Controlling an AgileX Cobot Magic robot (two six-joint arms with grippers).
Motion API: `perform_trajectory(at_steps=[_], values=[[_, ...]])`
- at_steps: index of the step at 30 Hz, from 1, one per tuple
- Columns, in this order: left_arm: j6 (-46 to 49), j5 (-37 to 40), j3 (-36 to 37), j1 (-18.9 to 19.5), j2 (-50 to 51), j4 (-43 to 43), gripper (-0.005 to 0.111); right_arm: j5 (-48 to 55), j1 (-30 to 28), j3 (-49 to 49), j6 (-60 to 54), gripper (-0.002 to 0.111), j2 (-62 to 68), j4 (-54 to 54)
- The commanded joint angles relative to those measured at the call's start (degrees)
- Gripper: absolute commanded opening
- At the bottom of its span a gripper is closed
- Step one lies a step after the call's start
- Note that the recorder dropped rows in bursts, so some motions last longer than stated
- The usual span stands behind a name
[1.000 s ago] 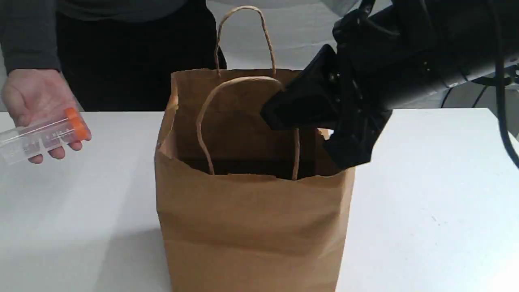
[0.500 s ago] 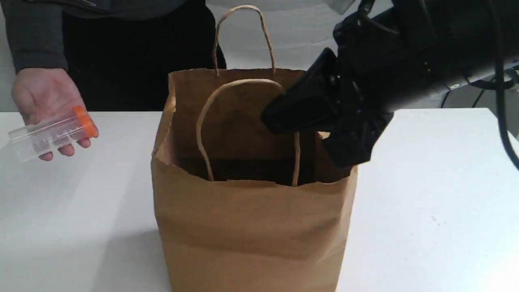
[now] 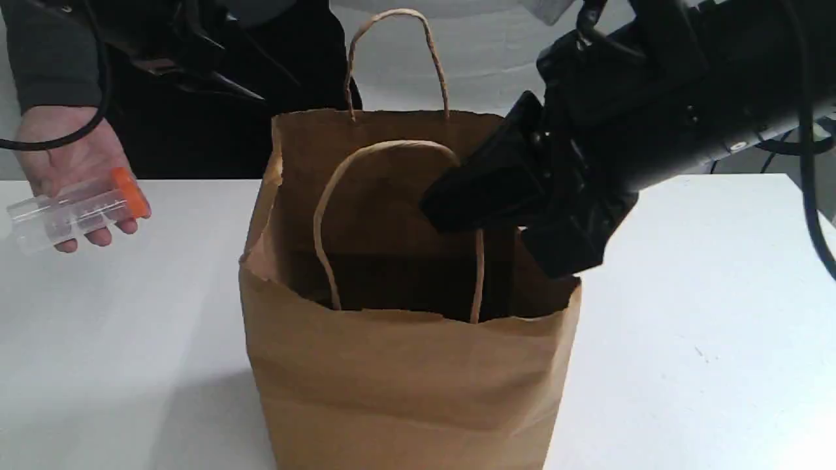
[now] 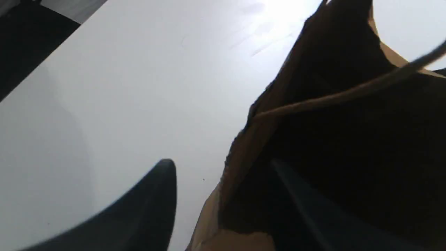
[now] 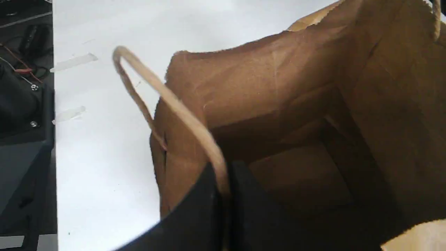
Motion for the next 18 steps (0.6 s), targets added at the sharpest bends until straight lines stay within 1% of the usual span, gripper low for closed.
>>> perform_trajectory(at_steps=[1,4,10,18], values=[[0.5,-1.0,-0.2,-0.3,-0.2,0.0,0.044,0.5,0.1,-0.2,0.9,0.0,-0.2,-0.5],[0.3,-0.9,-0.2,-0.9,-0.2,-0.4,0.044,0.5,0.1,-0.2,0.9,0.0,-0.2,-0.5],[0.6,-3.0,-0.2,-3.8,0.6,1.5,0.044,0.5,0.1,-0.2,1.2,0.0,-0.2,-0.5],[0.2,-3.4,-0.2,-4.3,3.9,1.7,0.044,0.5,0.1,-0.2,1.2,0.0,-0.2,-0.5]])
